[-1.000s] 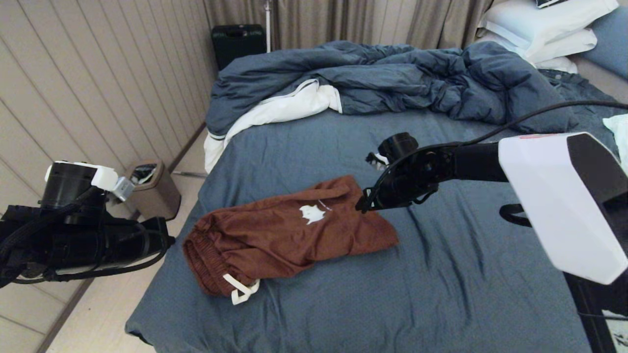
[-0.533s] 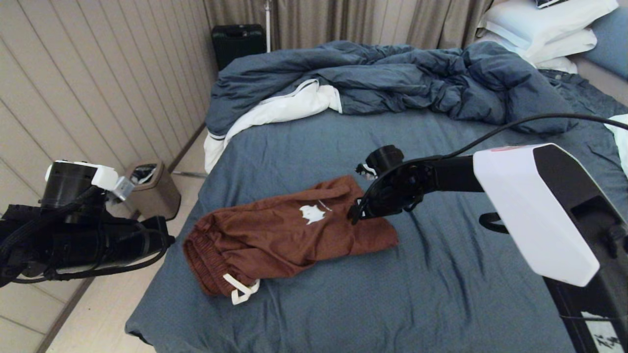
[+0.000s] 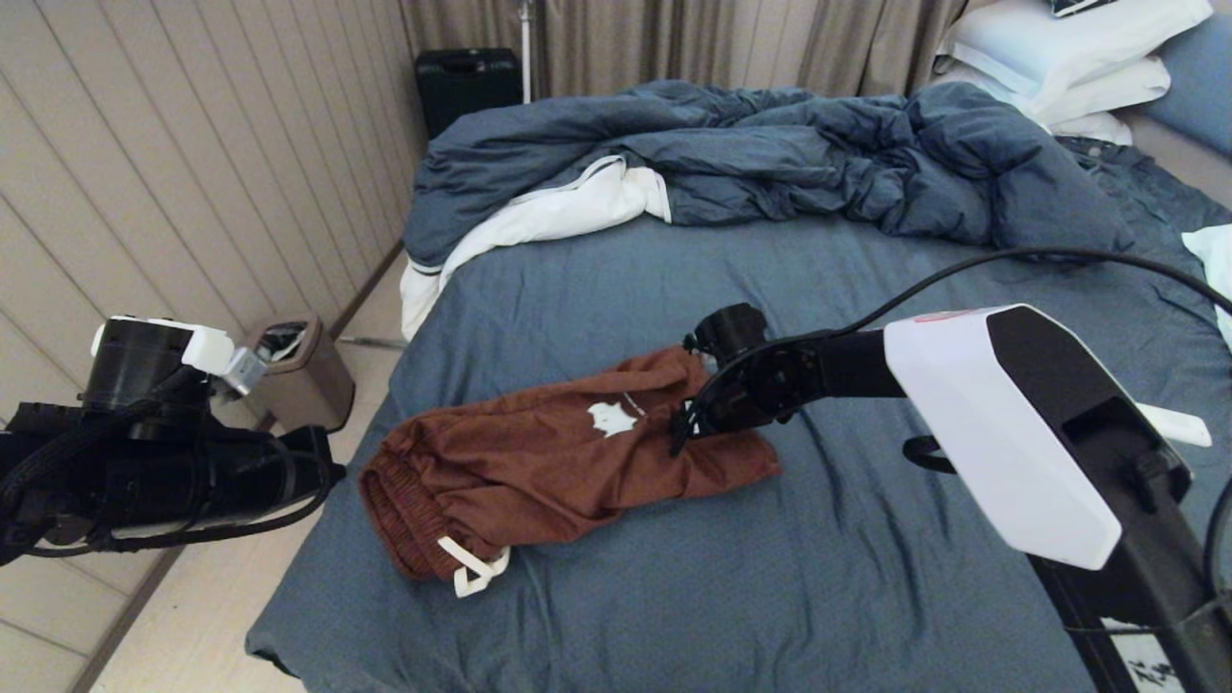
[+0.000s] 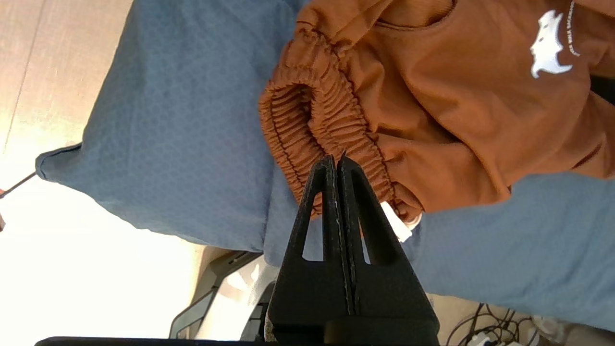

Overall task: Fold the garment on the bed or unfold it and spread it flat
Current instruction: Fold the brown shorts

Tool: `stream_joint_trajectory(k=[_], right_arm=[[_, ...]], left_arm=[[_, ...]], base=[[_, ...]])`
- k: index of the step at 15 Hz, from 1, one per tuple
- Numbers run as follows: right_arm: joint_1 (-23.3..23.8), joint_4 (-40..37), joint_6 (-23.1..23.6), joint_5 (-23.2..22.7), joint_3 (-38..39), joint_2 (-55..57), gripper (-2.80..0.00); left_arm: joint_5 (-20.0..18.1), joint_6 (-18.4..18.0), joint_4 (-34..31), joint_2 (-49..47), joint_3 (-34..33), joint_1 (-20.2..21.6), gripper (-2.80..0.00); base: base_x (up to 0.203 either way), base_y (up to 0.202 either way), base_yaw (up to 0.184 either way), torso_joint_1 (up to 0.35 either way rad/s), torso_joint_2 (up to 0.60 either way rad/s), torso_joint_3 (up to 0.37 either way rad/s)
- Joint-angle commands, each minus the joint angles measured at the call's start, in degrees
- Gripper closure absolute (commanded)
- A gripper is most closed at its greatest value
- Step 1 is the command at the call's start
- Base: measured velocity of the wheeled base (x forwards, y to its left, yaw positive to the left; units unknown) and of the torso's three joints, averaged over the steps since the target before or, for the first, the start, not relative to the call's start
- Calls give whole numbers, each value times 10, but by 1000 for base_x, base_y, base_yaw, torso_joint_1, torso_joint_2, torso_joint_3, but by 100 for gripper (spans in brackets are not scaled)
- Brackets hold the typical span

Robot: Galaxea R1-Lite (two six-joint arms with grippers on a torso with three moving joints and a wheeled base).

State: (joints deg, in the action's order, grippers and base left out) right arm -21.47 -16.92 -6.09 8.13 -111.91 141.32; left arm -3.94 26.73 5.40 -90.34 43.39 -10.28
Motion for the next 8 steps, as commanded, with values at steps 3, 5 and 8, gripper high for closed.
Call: stream_joint_trajectory(k=[3, 5, 8], right_arm=[[-9, 5, 0, 14, 0, 10, 0], [-9, 8, 0, 14, 0, 6, 0], [-3, 7, 0, 13, 0, 1, 0]], left_arm=[[0, 2, 0, -4, 0, 0, 0], [2, 3, 4, -10, 1, 1, 0], [2, 3, 12, -11, -1, 1, 0]], base=[[0, 0, 0, 0, 0, 0], [0, 0, 0, 0, 0, 0], [0, 0, 0, 0, 0, 0]])
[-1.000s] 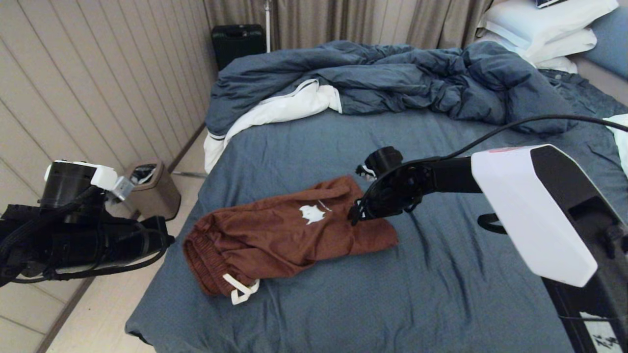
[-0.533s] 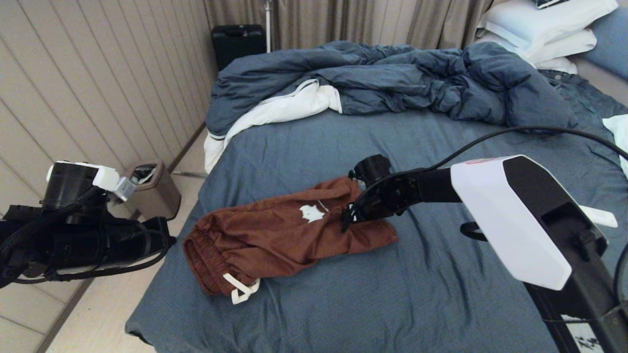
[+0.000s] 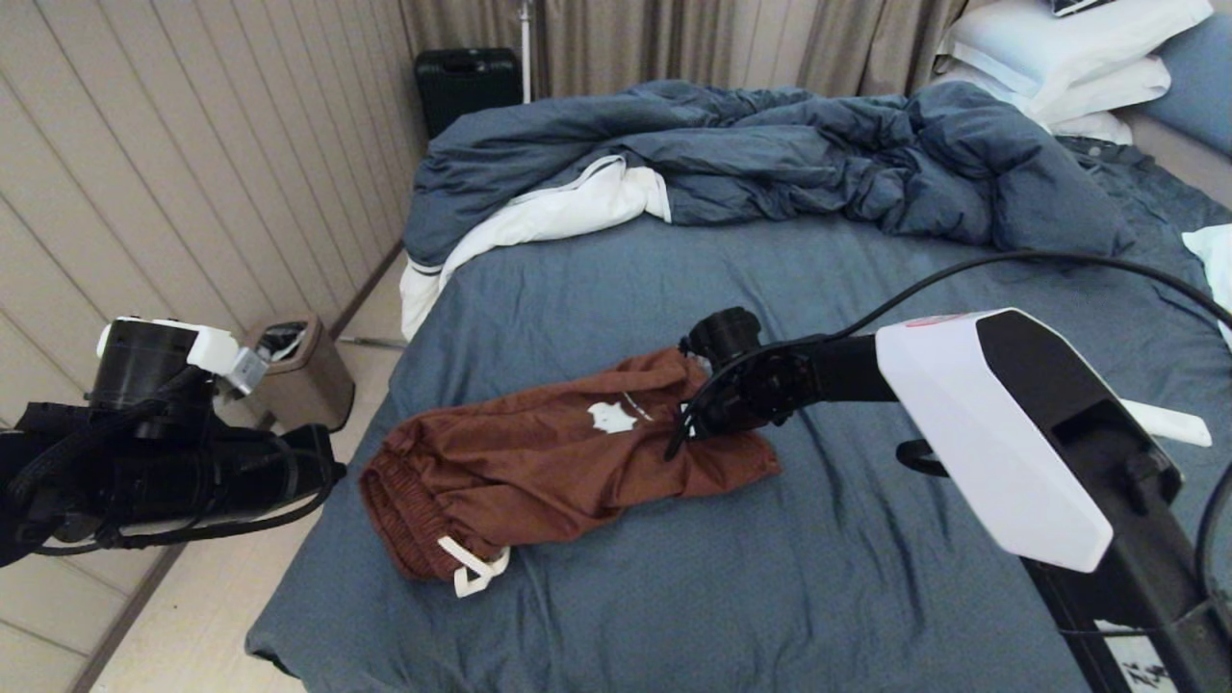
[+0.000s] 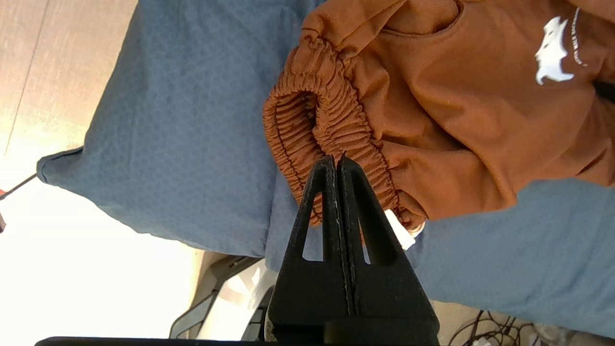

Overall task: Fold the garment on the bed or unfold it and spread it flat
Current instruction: Fold the brown shorts

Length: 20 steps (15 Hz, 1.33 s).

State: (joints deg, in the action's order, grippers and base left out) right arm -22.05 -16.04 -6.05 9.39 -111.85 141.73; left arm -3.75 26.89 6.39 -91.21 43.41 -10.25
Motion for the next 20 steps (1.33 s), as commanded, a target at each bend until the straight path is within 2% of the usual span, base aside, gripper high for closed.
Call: stream_joint_trajectory(k=[1, 4, 8, 12, 15, 20], right_arm=[[4, -1, -1, -1, 0, -1, 0], [22, -2, -2, 0, 1, -4, 0], [57, -1, 1, -4, 0, -18, 0], [110, -6, 3, -6, 5, -52, 0], [174, -8, 9, -12, 47, -98, 0], [326, -3, 51, -78, 135, -177, 0]], left_arm=[[1, 2, 4, -9, -1, 0, 0], [2, 1, 32, -20, -9, 1, 0], [2, 2, 34, -22, -7, 1, 0], [2, 2, 35, -23, -9, 1, 0], [1, 2, 35, -26, -10, 1, 0], [1, 3, 35, -30, -10, 1, 0]], base=[[0, 0, 0, 0, 0, 0], [0, 0, 0, 0, 0, 0], [0, 0, 0, 0, 0, 0], [0, 0, 0, 0, 0, 0], [0, 0, 0, 0, 0, 0], [0, 0, 0, 0, 0, 0]])
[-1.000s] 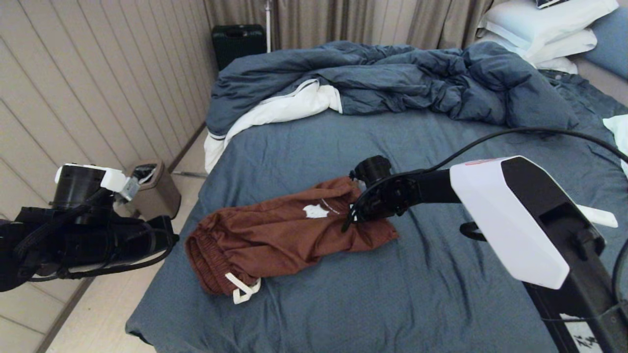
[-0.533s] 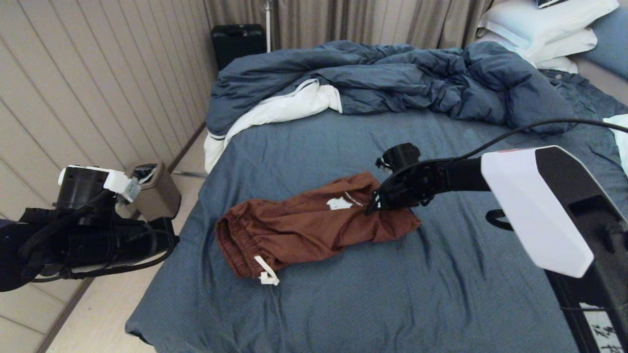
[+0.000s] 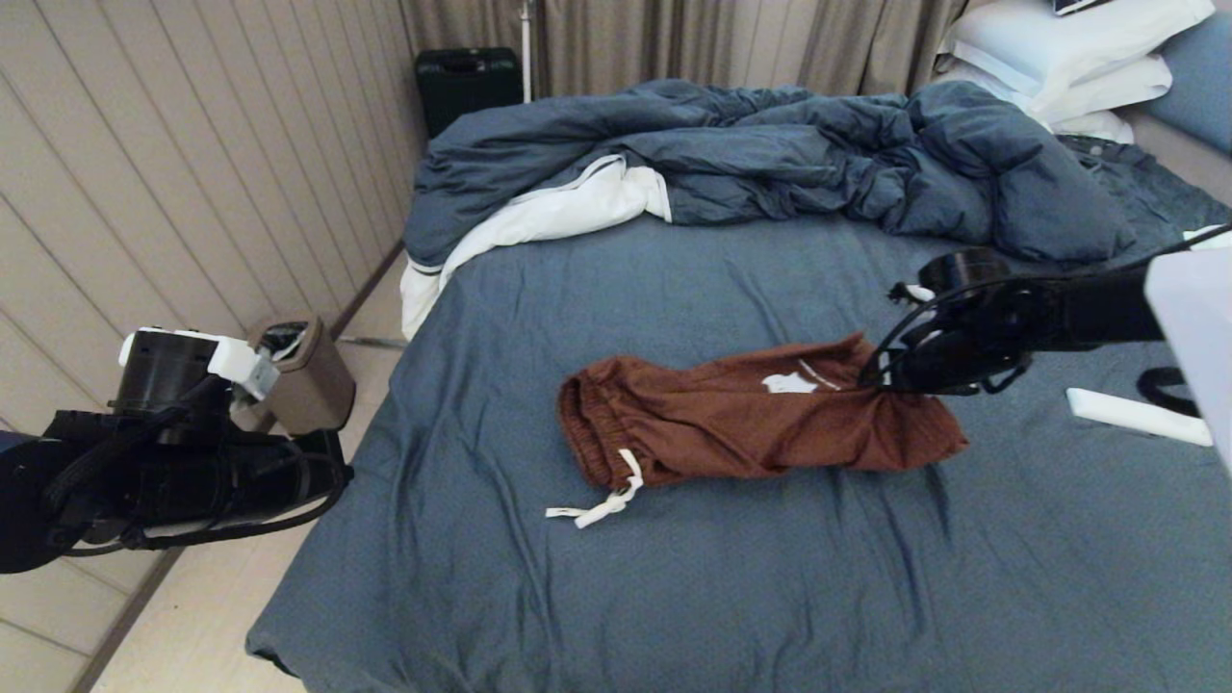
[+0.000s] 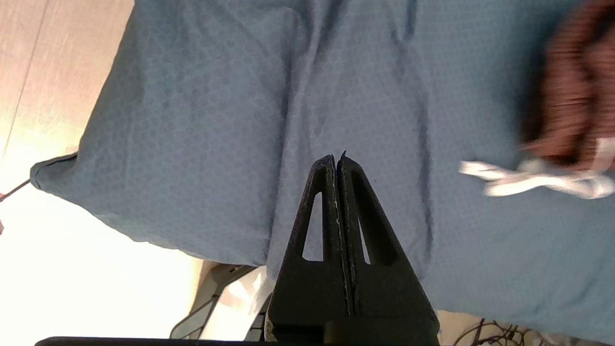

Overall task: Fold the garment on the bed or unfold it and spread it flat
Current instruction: Fold the brown shorts

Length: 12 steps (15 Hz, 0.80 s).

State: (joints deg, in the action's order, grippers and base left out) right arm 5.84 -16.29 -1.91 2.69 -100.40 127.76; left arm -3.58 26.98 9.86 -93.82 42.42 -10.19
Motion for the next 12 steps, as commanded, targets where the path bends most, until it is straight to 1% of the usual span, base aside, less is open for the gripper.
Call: stream_joint_trajectory(k=[1, 2, 3, 5, 6, 8, 12], right_arm=[[76, -2, 23, -22, 28, -47, 0], [102, -3, 38, -31, 31, -57, 0], [116, -5, 48, -41, 30, -67, 0], [113, -5, 49, -50, 26, -84, 0], [99, -6, 48, -51, 25, -98, 0], [36, -5, 42, -52, 23, -115, 0], [-106, -5, 17, -48, -7, -118, 0]], left_arm=[[0, 4, 1, -6, 0, 0, 0], [0, 5, 1, -7, 0, 0, 0], [0, 5, 1, -7, -1, 0, 0], [0, 5, 1, -8, -1, 0, 0], [0, 5, 1, -8, -1, 0, 0], [0, 5, 1, -8, -1, -1, 0], [0, 5, 1, -8, -1, 0, 0]], base=[[0, 0, 0, 0, 0, 0], [0, 0, 0, 0, 0, 0], [0, 0, 0, 0, 0, 0], [0, 0, 0, 0, 0, 0], [0, 0, 0, 0, 0, 0], [0, 0, 0, 0, 0, 0], [0, 0, 0, 0, 0, 0]])
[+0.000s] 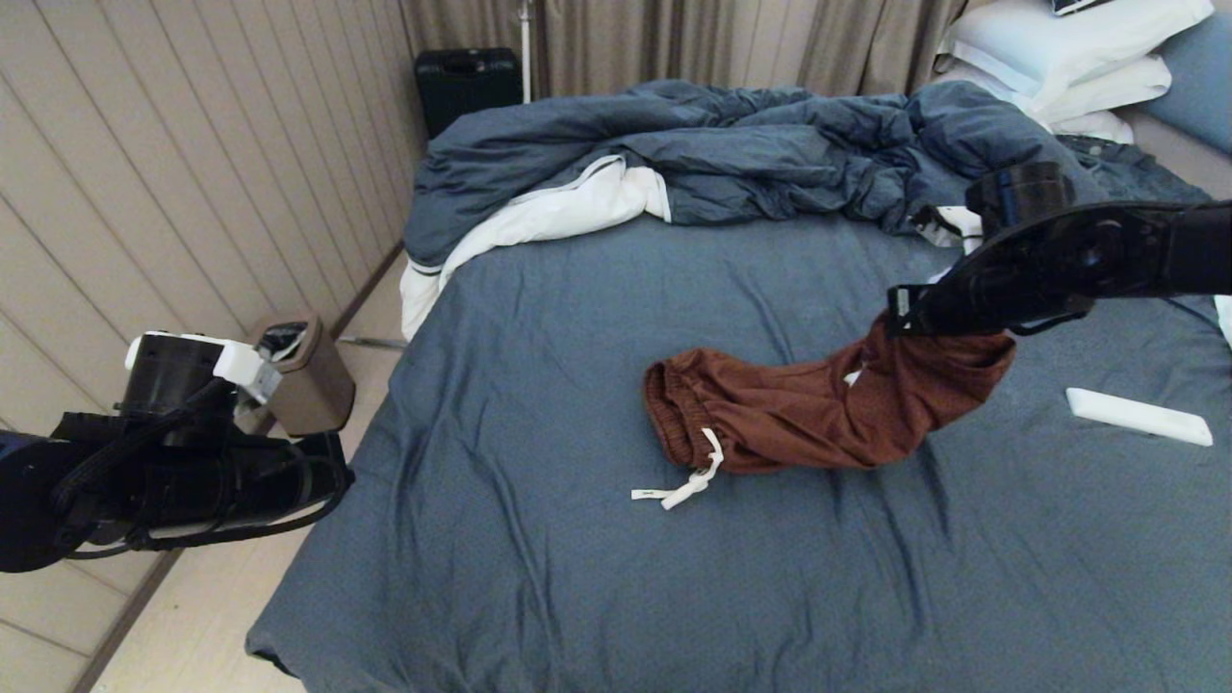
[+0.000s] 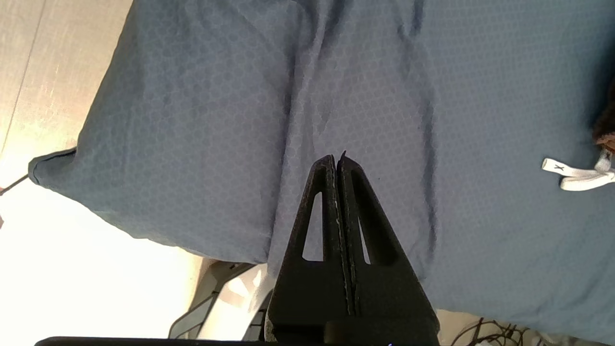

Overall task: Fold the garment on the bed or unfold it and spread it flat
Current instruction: Fold the brown shorts

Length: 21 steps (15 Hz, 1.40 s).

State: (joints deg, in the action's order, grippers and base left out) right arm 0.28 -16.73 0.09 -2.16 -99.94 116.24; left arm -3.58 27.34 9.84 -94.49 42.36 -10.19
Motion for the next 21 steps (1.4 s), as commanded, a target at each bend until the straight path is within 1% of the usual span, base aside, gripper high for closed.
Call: stream_joint_trajectory(k=[1, 3, 5, 6, 8, 11, 13, 18, 19, 20, 21], right_arm=[[-89, -1, -6, 3, -20, 8, 0], [-157, 2, -14, 24, -47, 52, 0], [-209, 2, -23, 50, -101, 112, 0], [-239, 4, -25, 59, -116, 135, 0], [-279, 6, -24, 67, -123, 162, 0], [-289, 12, -18, 96, -124, 184, 0], [-287, 12, -11, 96, -123, 178, 0], [-284, 10, -13, 94, -123, 157, 0], [-286, 8, -15, 98, -121, 156, -121], [-289, 10, -16, 101, -121, 153, -280], [-290, 12, -13, 100, -121, 150, -280]], left_arm=[[0, 2, 1, -1, 0, -1, 0], [0, 2, 1, -1, -1, -1, 0], [0, 1, 1, -1, -1, -1, 0], [1, 1, 0, 0, -1, -1, 0], [1, 1, 0, 3, -1, -1, 0], [0, 1, 0, 7, -5, -6, 0], [1, 1, 0, 6, -7, -11, 0], [0, 2, 1, 6, -8, -12, 0], [0, 2, 1, 5, -8, -12, 0], [0, 2, 1, 5, -8, -12, 0], [0, 2, 1, 6, -8, -12, 0]], base=[[0, 0, 0, 0, 0, 0], [0, 0, 0, 0, 0, 0], [0, 0, 0, 0, 0, 0], [0, 0, 0, 0, 0, 0], [0, 0, 0, 0, 0, 0], [0, 0, 0, 0, 0, 0], [0, 0, 0, 0, 0, 0], [0, 0, 0, 0, 0, 0], [0, 0, 0, 0, 0, 0], [0, 0, 0, 0, 0, 0], [0, 0, 0, 0, 0, 0]])
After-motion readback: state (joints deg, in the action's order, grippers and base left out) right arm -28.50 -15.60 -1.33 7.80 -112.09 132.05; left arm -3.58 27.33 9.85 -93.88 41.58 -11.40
